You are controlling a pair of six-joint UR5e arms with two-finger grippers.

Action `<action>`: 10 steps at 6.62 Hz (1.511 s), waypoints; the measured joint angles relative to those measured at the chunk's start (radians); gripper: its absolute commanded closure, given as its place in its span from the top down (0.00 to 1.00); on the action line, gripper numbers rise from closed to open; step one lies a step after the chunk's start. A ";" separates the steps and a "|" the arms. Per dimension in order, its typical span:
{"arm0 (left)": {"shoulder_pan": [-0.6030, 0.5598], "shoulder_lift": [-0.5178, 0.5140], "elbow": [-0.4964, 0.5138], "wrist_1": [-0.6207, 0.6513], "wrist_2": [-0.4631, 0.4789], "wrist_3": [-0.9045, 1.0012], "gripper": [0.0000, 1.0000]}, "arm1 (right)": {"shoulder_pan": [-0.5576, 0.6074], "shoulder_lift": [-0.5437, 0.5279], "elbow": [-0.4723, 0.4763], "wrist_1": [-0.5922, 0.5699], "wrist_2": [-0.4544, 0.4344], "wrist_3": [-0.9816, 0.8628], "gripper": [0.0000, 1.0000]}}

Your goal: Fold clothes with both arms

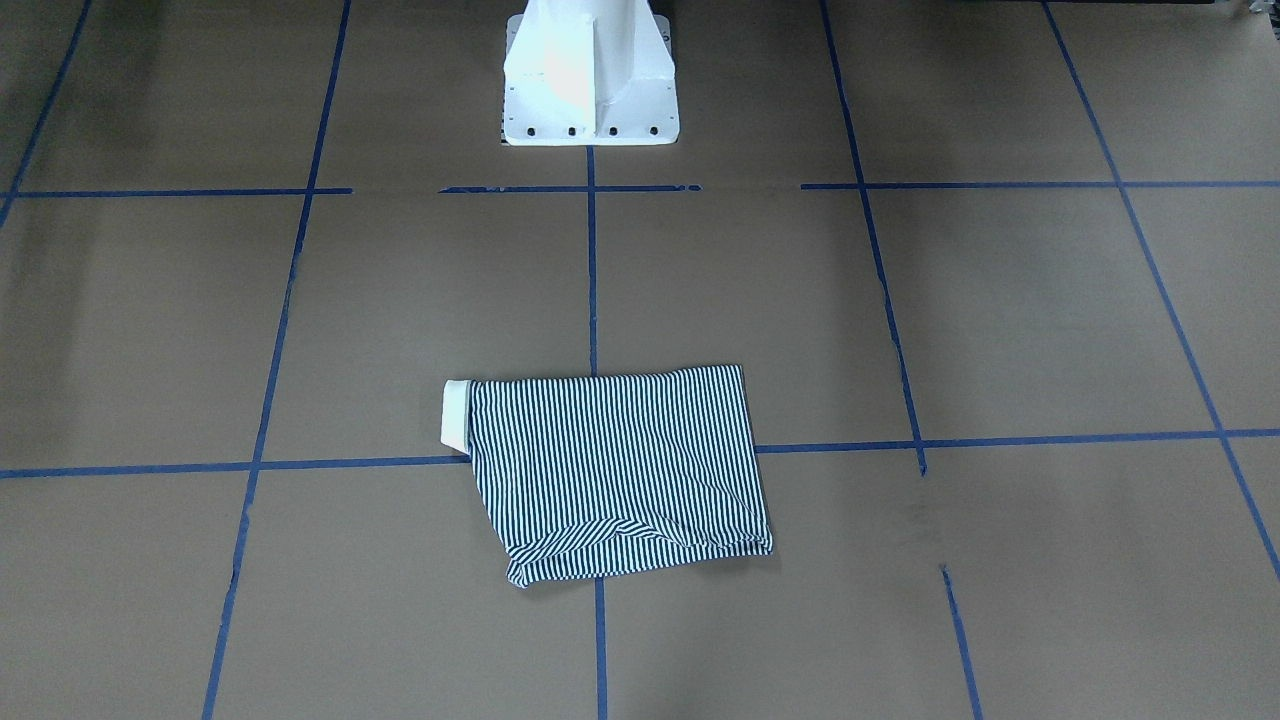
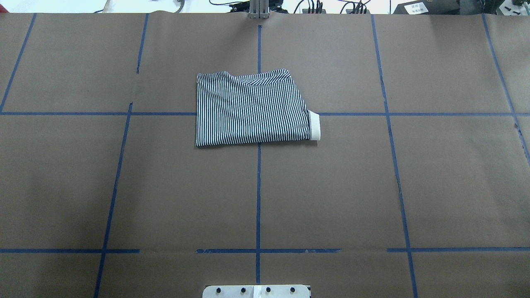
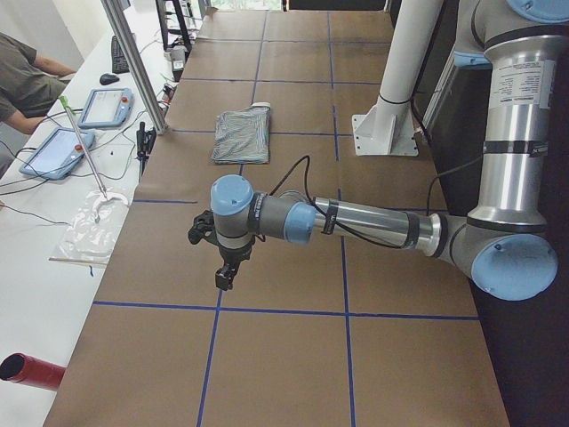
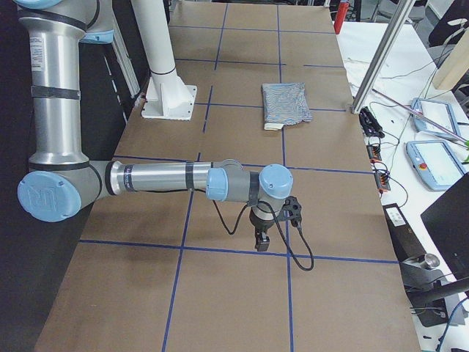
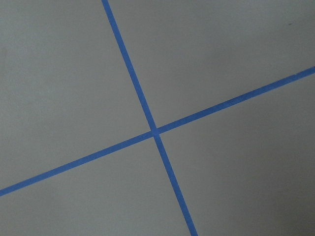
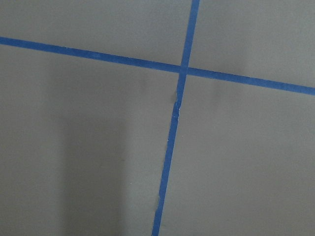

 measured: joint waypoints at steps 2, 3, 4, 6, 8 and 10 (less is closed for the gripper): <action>0.000 0.006 -0.054 0.103 -0.005 -0.001 1.00 | 0.000 -0.001 -0.001 0.000 0.011 0.000 1.00; 0.000 0.010 -0.049 0.111 -0.016 -0.004 1.00 | 0.000 0.000 -0.002 0.000 0.013 0.001 1.00; -0.002 0.019 -0.024 0.107 -0.036 -0.006 1.00 | 0.000 0.000 -0.002 0.000 0.013 0.001 1.00; -0.009 0.032 0.026 0.071 -0.062 -0.007 1.00 | 0.000 -0.001 -0.003 0.001 0.012 0.001 1.00; -0.023 0.027 0.021 0.057 -0.066 -0.098 1.00 | 0.001 -0.004 -0.005 0.001 0.011 0.001 1.00; -0.026 0.023 0.006 0.017 -0.065 -0.212 1.00 | 0.001 -0.009 -0.005 0.001 0.010 0.000 1.00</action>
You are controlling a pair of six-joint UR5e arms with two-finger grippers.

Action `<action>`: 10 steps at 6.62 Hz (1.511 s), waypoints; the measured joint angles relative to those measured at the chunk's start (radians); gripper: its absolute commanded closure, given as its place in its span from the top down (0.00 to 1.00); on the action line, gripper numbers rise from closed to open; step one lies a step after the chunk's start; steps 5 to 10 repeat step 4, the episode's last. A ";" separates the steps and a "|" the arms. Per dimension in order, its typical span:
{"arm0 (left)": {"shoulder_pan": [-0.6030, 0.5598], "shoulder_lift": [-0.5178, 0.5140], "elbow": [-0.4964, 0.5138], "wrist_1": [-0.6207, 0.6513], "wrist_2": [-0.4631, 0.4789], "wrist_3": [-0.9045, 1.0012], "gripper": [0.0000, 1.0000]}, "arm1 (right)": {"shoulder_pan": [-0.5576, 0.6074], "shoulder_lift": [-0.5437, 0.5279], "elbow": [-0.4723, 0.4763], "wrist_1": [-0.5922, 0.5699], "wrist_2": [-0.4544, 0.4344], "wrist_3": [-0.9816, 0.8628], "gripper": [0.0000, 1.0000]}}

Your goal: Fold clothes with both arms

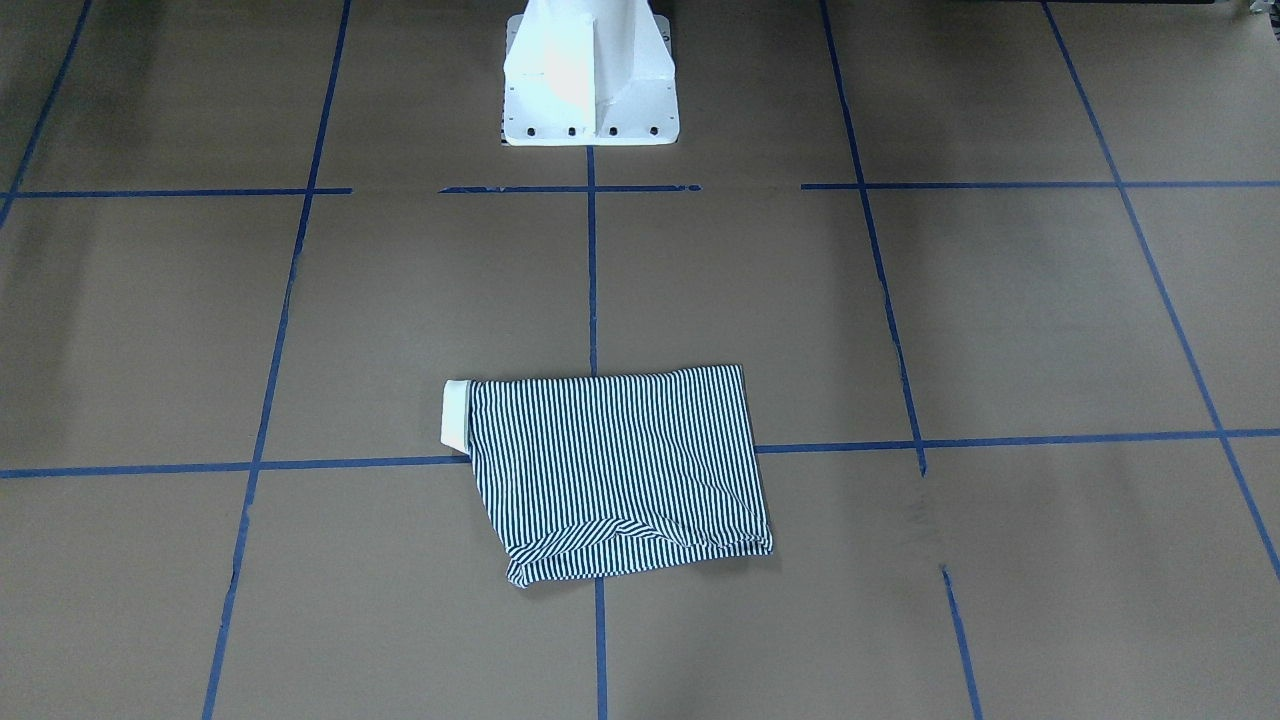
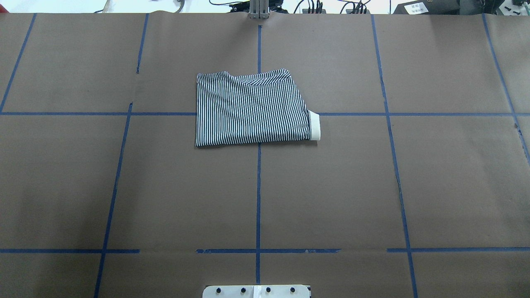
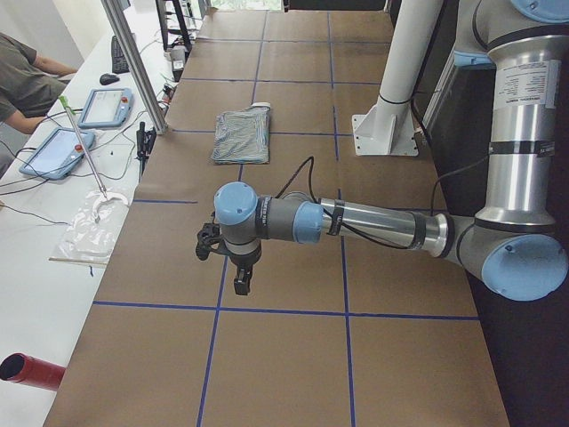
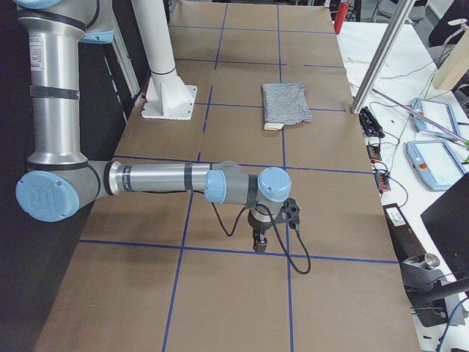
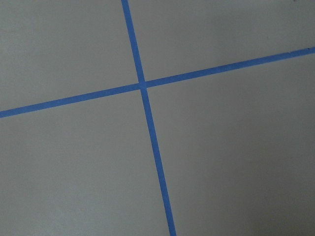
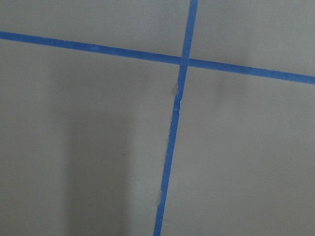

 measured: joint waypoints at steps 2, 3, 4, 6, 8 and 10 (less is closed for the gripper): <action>0.000 -0.003 0.000 -0.039 0.000 -0.026 1.00 | 0.000 -0.001 -0.008 0.000 -0.001 0.000 1.00; 0.001 -0.008 -0.007 -0.041 -0.002 -0.028 1.00 | 0.000 -0.001 -0.011 0.000 0.000 0.000 1.00; 0.001 -0.014 -0.013 -0.043 -0.002 -0.027 1.00 | 0.000 0.000 -0.011 0.000 0.000 -0.001 1.00; 0.001 -0.014 -0.013 -0.043 -0.002 -0.027 1.00 | 0.000 0.000 -0.011 0.000 0.000 -0.001 1.00; 0.001 -0.014 -0.013 -0.043 -0.002 -0.027 1.00 | 0.000 0.000 -0.011 0.000 0.000 -0.001 1.00; 0.001 -0.014 -0.013 -0.043 -0.002 -0.027 1.00 | 0.000 0.000 -0.011 0.000 0.000 -0.001 1.00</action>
